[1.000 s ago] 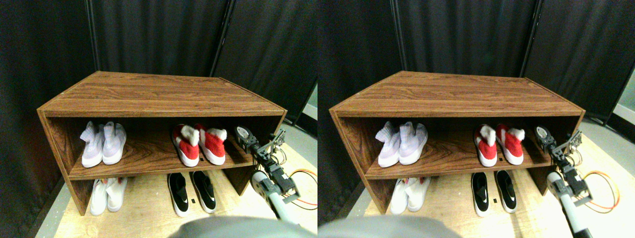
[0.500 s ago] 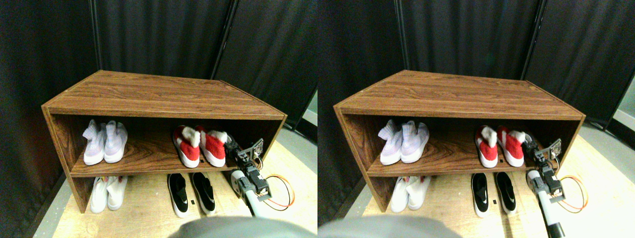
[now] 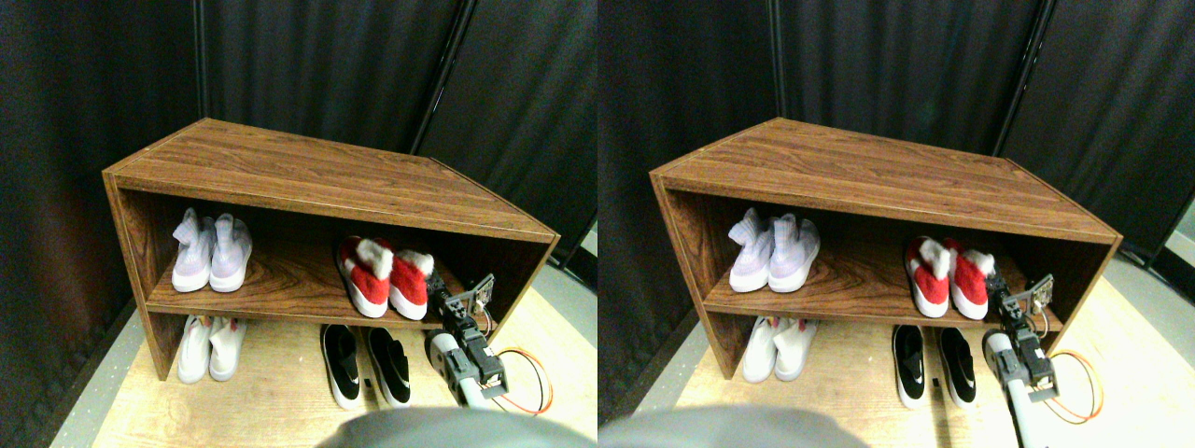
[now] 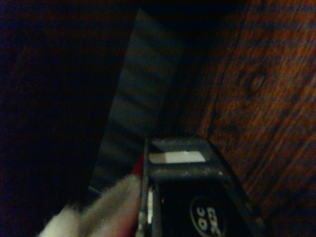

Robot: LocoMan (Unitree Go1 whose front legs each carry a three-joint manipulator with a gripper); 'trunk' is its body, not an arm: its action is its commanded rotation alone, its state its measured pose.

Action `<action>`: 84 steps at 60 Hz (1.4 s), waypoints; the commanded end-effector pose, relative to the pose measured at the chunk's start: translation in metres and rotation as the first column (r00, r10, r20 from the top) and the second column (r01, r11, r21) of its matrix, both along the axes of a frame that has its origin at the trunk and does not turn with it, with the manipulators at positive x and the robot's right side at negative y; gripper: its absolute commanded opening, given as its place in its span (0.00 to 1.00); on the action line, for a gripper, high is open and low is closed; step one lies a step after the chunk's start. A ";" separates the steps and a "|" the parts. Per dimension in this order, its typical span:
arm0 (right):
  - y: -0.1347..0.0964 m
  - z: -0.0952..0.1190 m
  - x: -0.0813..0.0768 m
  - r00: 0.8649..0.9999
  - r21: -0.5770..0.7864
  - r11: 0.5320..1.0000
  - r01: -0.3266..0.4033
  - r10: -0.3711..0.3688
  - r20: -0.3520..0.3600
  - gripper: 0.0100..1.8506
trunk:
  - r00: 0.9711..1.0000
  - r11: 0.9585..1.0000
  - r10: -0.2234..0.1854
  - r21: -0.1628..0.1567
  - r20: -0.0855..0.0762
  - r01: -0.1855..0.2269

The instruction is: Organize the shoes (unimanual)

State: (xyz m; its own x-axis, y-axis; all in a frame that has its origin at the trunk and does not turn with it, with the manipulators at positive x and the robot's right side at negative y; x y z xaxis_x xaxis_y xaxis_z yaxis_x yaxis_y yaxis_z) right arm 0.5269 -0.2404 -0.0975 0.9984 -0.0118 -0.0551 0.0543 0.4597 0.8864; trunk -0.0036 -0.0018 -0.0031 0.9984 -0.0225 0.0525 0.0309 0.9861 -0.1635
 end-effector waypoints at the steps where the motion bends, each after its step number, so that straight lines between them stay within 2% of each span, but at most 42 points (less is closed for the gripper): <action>1: 0.004 0.000 0.000 1.000 -0.006 1.000 -0.021 0.021 -0.010 0.03 | 1.000 1.000 0.012 -0.010 -0.020 -0.013; 20: 0.003 -0.005 -0.001 0.999 0.025 0.999 -0.031 0.032 -0.019 0.03 | 1.000 1.000 0.008 -0.002 -0.026 -0.008; 29: 0.003 -0.004 -0.007 0.999 0.040 0.998 -0.038 0.038 -0.008 0.03 | 1.000 1.000 0.006 0.001 -0.025 -0.006; 38: 0.008 -0.002 -0.019 0.999 0.059 0.997 -0.049 0.049 0.003 0.03 | 1.000 1.000 0.006 0.001 -0.025 -0.006; 41: 0.009 -0.003 -0.021 0.998 0.061 0.996 -0.071 0.070 0.007 0.03 | 1.000 1.000 0.006 0.001 -0.025 -0.006; 43: 0.010 -0.002 -0.022 0.998 0.059 0.996 -0.070 0.069 0.008 0.03 | 0.999 1.000 0.009 -0.001 -0.031 -0.009; 52: 0.004 -0.003 -0.020 0.999 0.027 0.999 -0.043 0.042 0.024 0.03 | 0.999 1.000 0.009 -0.001 -0.031 -0.009; 53: 0.004 -0.003 -0.020 0.999 0.027 0.999 -0.043 0.042 0.024 0.03 | 1.000 1.000 -0.001 0.008 -0.027 0.001; 61: -0.006 0.006 -0.018 0.998 -0.012 0.999 -0.035 0.035 0.046 0.03 | 1.000 1.000 -0.014 0.018 -0.023 0.015; 71: -0.029 0.026 -0.017 0.995 -0.089 0.996 0.020 -0.011 0.102 0.03 | 0.999 0.999 -0.028 0.026 -0.017 0.028; 72: -0.030 0.027 -0.017 0.994 -0.096 0.995 0.026 -0.016 0.106 0.03 | 0.999 0.998 -0.045 0.035 -0.013 0.046; 74: -0.036 0.031 -0.018 0.992 -0.132 0.990 0.041 -0.024 0.127 0.03 | 0.999 0.998 -0.045 0.035 -0.013 0.046; 76: -0.040 0.037 -0.023 0.988 -0.160 0.985 0.064 -0.040 0.147 0.03 | 0.999 0.998 -0.052 0.038 -0.013 0.052; 80: -0.045 0.042 -0.032 0.985 -0.157 0.987 0.043 -0.016 0.171 0.03 | 0.998 0.997 -0.061 0.044 -0.010 0.061; 84: -0.046 0.045 -0.040 0.987 -0.112 0.993 0.035 -0.017 0.157 0.03 | 0.998 0.996 -0.070 0.050 -0.010 0.070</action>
State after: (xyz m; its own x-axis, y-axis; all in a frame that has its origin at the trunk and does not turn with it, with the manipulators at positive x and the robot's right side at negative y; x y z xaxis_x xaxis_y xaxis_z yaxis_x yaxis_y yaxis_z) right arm 0.4917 -0.2925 -0.0659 0.9967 -0.0572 0.0581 -0.0152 0.5694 0.8219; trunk 0.0004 -0.0050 -0.0061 0.9961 -0.0823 0.0322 0.0850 0.9918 -0.0956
